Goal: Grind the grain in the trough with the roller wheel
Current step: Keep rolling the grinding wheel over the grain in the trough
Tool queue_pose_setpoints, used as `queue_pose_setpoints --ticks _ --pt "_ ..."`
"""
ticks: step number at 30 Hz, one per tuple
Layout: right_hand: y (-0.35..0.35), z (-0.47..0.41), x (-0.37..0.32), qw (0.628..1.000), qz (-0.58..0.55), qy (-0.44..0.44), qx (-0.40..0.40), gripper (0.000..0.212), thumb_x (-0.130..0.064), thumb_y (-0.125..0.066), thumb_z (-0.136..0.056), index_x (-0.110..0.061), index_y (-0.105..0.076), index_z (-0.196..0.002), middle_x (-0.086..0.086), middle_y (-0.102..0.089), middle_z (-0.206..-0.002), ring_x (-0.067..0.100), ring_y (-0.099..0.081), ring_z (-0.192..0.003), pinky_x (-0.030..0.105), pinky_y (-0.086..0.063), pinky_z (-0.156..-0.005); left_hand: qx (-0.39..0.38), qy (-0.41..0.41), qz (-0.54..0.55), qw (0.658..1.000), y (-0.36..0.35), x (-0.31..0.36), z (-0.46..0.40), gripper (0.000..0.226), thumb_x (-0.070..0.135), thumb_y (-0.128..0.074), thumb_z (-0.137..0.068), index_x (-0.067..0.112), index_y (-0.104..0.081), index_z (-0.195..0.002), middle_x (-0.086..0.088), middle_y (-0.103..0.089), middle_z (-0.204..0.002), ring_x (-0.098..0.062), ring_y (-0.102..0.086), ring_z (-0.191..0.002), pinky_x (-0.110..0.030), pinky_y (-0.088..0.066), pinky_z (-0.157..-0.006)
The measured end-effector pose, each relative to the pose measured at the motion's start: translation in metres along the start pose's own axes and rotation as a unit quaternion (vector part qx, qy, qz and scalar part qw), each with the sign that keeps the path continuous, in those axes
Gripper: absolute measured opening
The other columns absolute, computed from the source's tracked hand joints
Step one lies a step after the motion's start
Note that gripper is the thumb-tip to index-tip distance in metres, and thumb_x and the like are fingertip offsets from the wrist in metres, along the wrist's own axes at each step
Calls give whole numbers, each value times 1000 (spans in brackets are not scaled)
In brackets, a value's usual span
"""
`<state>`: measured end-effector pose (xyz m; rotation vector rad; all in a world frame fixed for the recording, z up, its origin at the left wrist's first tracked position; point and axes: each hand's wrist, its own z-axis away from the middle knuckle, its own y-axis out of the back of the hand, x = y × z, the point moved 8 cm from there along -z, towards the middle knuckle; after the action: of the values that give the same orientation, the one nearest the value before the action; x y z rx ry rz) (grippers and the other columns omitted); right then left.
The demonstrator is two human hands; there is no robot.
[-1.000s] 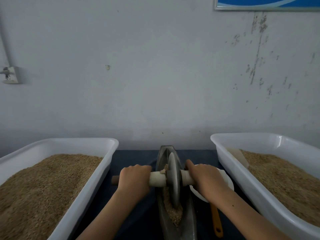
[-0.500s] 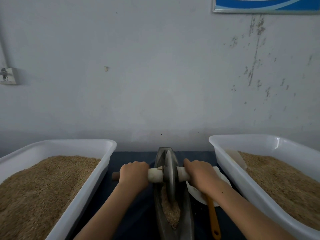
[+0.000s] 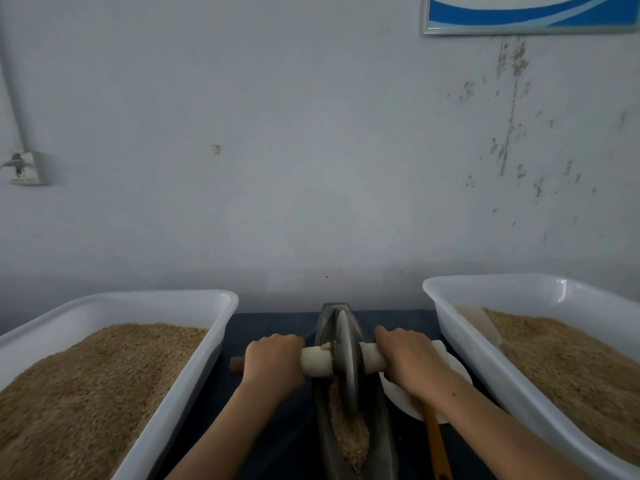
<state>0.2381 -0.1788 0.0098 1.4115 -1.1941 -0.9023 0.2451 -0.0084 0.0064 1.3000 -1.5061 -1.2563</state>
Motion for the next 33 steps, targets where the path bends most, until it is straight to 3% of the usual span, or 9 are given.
queue_pose_setpoints --ticks 3,7,11,17,21,24,29,33 --pt "0 -5 1 1000 2 3 -8 20 -10 -56 -89 -18 -42 -101 8 -60 -109 27 -58 -99 30 -32 -70 -5 3 0 1000 1 0 -2 24 32 -58 -87 25 -57 -110 3 -63 -104 -14 -58 -94 -27 -36 -75" --pt "0 1 0 1000 7 9 -5 23 -9 -54 -89 -19 -34 -94 7 -58 -107 26 -57 -97 30 -31 -69 -1 7 -10 1000 3 1 2 25 31 -58 -87 24 -57 -111 2 -62 -105 -16 -59 -95 -27 -36 -74" --pt "2 14 -2 1000 -6 10 5 22 -10 -54 -90 -17 -46 -109 3 -58 -103 19 -50 -83 28 -32 -70 0 7 -20 1000 1 3 12 25 29 -57 -89 24 -56 -114 2 -62 -108 -15 -59 -97 -27 -37 -76" --pt "-3 23 -3 1000 -2 0 -24 38 -11 -58 -90 -15 -43 -125 8 -59 -117 23 -58 -106 33 -43 -84 16 -5 -19 1000 -2 3 20 26 30 -57 -89 26 -53 -115 3 -61 -109 -13 -58 -97 -27 -36 -77" --pt "-1 14 -3 1000 -8 3 -23 30 -9 -54 -92 -15 -45 -120 7 -59 -116 23 -57 -103 29 -35 -75 22 2 -5 1000 -2 2 13 27 28 -57 -89 29 -54 -115 4 -62 -109 -14 -58 -98 -27 -39 -78" --pt "1 4 -2 1000 0 6 -18 19 -7 -52 -92 -17 -42 -105 9 -59 -114 24 -56 -96 30 -33 -73 26 7 -8 1000 -1 1 6 27 26 -58 -88 29 -56 -114 4 -63 -107 -15 -59 -97 -26 -37 -74" --pt "2 -1 -2 1000 9 9 -6 22 -4 -49 -91 -18 -33 -98 12 -58 -112 26 -56 -96 30 -30 -70 28 -5 -4 1000 1 3 1 28 28 -58 -89 28 -54 -116 3 -63 -109 -15 -59 -99 -29 -42 -81" --pt "0 8 -2 1000 10 12 4 21 -6 -52 -91 -17 -41 -106 8 -57 -102 24 -54 -88 30 -31 -69 49 -26 8 998 3 4 12 31 30 -56 -91 28 -46 -120 4 -62 -111 -13 -59 -98 -27 -42 -80"
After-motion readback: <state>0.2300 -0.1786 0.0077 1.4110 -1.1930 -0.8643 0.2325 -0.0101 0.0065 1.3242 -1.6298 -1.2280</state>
